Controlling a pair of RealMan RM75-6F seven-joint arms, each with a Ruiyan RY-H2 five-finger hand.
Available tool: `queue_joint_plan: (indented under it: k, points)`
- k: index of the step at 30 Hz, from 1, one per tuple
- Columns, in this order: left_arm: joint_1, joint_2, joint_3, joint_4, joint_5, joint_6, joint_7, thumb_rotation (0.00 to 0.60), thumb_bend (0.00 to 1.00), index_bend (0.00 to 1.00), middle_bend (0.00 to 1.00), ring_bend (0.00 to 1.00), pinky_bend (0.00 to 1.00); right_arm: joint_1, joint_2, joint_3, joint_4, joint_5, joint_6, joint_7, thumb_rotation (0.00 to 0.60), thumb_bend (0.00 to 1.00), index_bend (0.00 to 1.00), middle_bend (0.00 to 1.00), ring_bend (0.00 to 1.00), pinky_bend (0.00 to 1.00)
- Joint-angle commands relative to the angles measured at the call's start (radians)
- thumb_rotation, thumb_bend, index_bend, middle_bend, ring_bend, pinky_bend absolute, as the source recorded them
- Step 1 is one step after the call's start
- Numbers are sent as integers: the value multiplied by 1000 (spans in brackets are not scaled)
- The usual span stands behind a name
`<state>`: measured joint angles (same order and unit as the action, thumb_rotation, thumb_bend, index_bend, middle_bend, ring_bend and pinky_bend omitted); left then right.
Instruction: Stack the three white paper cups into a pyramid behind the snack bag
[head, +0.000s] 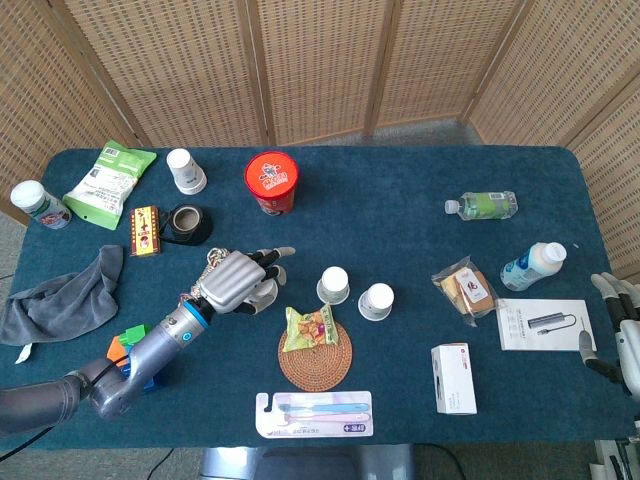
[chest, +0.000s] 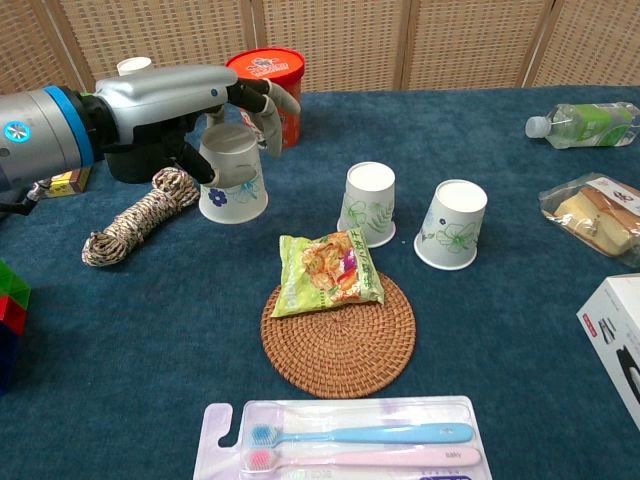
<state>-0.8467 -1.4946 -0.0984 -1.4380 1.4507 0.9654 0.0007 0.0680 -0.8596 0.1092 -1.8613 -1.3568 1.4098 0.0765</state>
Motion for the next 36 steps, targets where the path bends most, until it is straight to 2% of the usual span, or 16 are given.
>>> queue_joint_plan:
  k: [1,21,25,28,30,34,36]
  points:
    - [-10,-23,-13,20,-15,-12,13,600,453,393,140,246,577,-3,2,-1,2,0,4,4,600,550,0,0,0,0]
    - [-51,-210,-30,217,-30,-38,67,600,451,343,97,186,521,-20,12,-4,6,2,20,28,600,548,0,0,0,0]
    - [-57,-220,-25,231,-34,-59,76,600,451,257,22,73,426,-24,15,-5,5,2,25,31,600,548,0,0,0,0]
    - [-60,-215,-24,226,-38,-68,85,600,451,208,3,30,381,-28,17,-5,2,0,32,34,600,548,0,0,0,0]
    - [-61,-207,-25,218,-45,-79,91,600,451,170,0,8,338,-30,18,-6,1,-2,33,38,600,548,0,0,0,0]
    - [-62,-176,-31,182,-60,-90,113,600,451,51,0,0,162,-30,19,-7,-1,-5,33,40,600,548,0,0,0,0]
    - [-60,-152,-35,155,-68,-93,125,600,451,26,0,0,109,-30,19,-6,-2,-6,33,41,600,548,0,0,0,0]
